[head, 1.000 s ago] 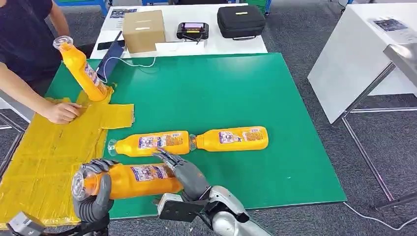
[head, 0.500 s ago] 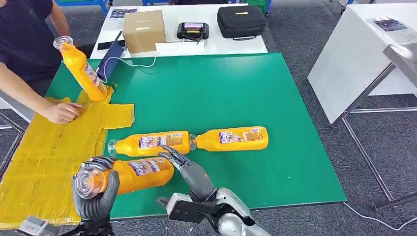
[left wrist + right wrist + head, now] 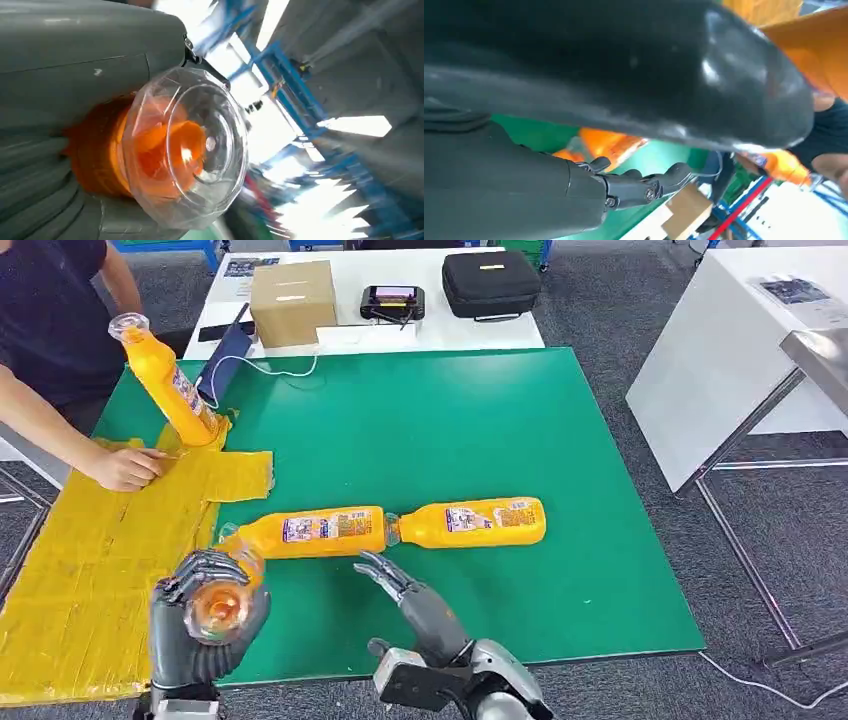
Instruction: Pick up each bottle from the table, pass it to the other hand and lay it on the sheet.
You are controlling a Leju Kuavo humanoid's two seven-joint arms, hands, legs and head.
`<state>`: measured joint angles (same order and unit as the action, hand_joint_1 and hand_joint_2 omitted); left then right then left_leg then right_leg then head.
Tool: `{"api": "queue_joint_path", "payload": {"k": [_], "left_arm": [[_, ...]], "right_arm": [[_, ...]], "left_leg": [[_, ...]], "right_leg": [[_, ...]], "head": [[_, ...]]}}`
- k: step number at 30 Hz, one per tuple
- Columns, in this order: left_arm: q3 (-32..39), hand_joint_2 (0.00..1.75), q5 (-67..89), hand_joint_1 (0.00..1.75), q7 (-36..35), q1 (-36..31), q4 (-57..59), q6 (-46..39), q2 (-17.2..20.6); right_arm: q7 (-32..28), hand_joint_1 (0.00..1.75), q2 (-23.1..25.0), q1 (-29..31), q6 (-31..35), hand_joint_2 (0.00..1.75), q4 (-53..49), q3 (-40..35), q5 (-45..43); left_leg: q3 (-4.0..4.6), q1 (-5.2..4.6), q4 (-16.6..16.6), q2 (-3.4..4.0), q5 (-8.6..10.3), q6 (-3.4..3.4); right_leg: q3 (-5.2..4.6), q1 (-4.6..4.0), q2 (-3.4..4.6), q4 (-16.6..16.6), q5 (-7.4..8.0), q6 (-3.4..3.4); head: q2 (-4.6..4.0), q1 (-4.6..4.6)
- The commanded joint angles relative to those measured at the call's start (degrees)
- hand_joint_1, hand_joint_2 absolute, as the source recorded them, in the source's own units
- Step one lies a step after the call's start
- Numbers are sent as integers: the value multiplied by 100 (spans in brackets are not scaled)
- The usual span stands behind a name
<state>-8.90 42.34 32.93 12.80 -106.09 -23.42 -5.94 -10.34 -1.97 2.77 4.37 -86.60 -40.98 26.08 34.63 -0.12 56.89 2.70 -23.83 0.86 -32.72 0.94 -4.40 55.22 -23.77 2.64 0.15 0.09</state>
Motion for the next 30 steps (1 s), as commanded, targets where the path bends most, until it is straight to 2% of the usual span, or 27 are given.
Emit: {"api": "queue_joint_path", "payload": {"k": [1, 3, 4, 5, 6, 7, 8, 10, 11, 14, 17, 20, 21, 22, 23, 24, 27, 30], "left_arm": [[-513, 175, 4509, 175, -2543, -342, 1171, -446, 1455], [-587, 175, 4613, 175, -2785, -383, 1481, -557, 1628], [-670, 175, 4766, 175, -3124, -439, 1539, -458, 1893], [-1237, 175, 4766, 175, -3849, -592, 1578, -180, 2450], [-1372, 175, 4766, 175, -3929, -600, 1665, -94, 2443], [-1567, 175, 4766, 175, -4113, -685, 1699, -9, 2617], [-1926, 175, 4766, 175, -4382, -776, 1865, 129, 2667], [-2072, 175, 4766, 175, -4336, -897, 2185, 572, 2624], [-2431, 175, 4766, 175, -4562, -1084, 2418, 784, 2817], [-2287, 175, 4766, 175, -4168, -1075, 2892, 787, 2646], [-2248, 175, 4766, 175, -4075, -1077, 3028, 865, 2614], [-2219, 175, 4703, 175, -4006, -1051, 3004, 873, 2612], [-2699, 0, 4766, 115, -4357, -1314, 3007, 973, 2850], [-2555, 0, 4766, 0, -4272, -1218, 3010, 882, 2598], [-2395, 0, 4706, 0, -4189, -1170, 3063, 997, 2442], [-2454, 0, 4766, 0, -4163, -1231, 3044, 1048, 2395], [-2487, 0, 4766, 0, -4184, -1268, 3039, 1101, 2370], [-2487, 0, 4766, 0, -4184, -1268, 3039, 1101, 2370]], "right_arm": [[269, 0, -327, -201, -415, 0, -415, 760, -4], [268, 0, -277, -164, -413, 0, -304, 798, -4], [284, 0, -268, -157, -424, 0, -280, 798, 0], [315, 0, -252, -146, -439, 0, -251, 797, 6], [350, 0, -241, -120, -463, 0, -208, 784, 11], [372, 0, -233, -101, -482, 0, -180, 773, 5], [395, 0, -205, -43, -503, 0, -100, 742, 5], [427, 0, -186, 58, -540, 0, 10, 682, 6], [444, 0, -179, 126, -559, 0, 78, 651, 5], [501, 0, -167, 256, -588, 0, 270, 624, -26], [523, 0, -164, 299, -614, 0, 357, 621, -70], [523, 0, -177, 291, -614, 0, 364, 619, -68], [570, 0, -151, 328, -610, 0, 348, 604, -47], [668, 0, -139, 273, -547, 0, 299, 648, 10], [730, 0, -180, 224, -526, 0, 289, 670, 63], [742, 0, -165, 248, -534, 0, 263, 666, 73], [743, 0, -155, 257, -533, 0, 239, 667, 72], [743, 0, -155, 257, -533, 0, 239, 667, 72]], "left_leg": [[-24, 5, -11, -24, -1, -9], [-31, 2, -18, -20, 2, -8], [-39, 6, -20, -25, 1, -12], [-34, 5, -19, -23, 2, -12], [-39, 11, -17, -28, 0, -15], [-36, 16, -9, -42, -2, -18], [-23, 13, -11, -30, 5, -12], [-35, 16, -14, -39, 4, -15], [-24, 13, -11, -16, 5, -11], [-45, 16, -21, -25, 3, -14], [-40, 19, -13, -12, -2, -13], [-24, 13, -11, -13, 3, -13], [-34, 14, -14, -21, 1, -15], [-38, 15, -9, -30, -3, -18], [-28, 13, -9, -31, 4, -14], [-40, 15, -10, -38, 1, -17], [-36, 7, -10, -34, 7, -10], [-53, 11, -12, -38, 8, -12]], "right_leg": [[23, 1, 22, -6, -5, -13], [26, 3, 22, -10, -3, -13], [34, 1, 32, -12, -6, -18], [27, 1, 24, -9, -5, -15], [34, -3, 32, -10, -8, -19], [35, -7, 28, -4, -13, -23], [19, -8, 13, -6, -6, -13], [30, -9, 19, -8, -11, -16], [16, -9, 19, -7, -3, -10], [41, -8, 38, -15, -5, -15], [37, -11, 53, -13, -4, -15], [21, -9, 26, -7, -3, -12], [33, -7, 31, -9, -7, -16], [39, -7, 39, -6, -12, -19], [33, -7, 19, -6, -4, -14], [44, -7, 33, -7, -7, -18], [39, -3, 6, -4, -2, -10], [53, -2, 20, -6, -2, -15]], "head": [[0, 0], [0, 0], [0, 0], [0, 0], [0, 0], [0, 0], [0, 2], [0, 2], [0, -2], [0, 2], [0, 2], [0, 4], [0, 2], [0, 0], [0, 0], [0, -2], [0, 0], [0, 0]]}}
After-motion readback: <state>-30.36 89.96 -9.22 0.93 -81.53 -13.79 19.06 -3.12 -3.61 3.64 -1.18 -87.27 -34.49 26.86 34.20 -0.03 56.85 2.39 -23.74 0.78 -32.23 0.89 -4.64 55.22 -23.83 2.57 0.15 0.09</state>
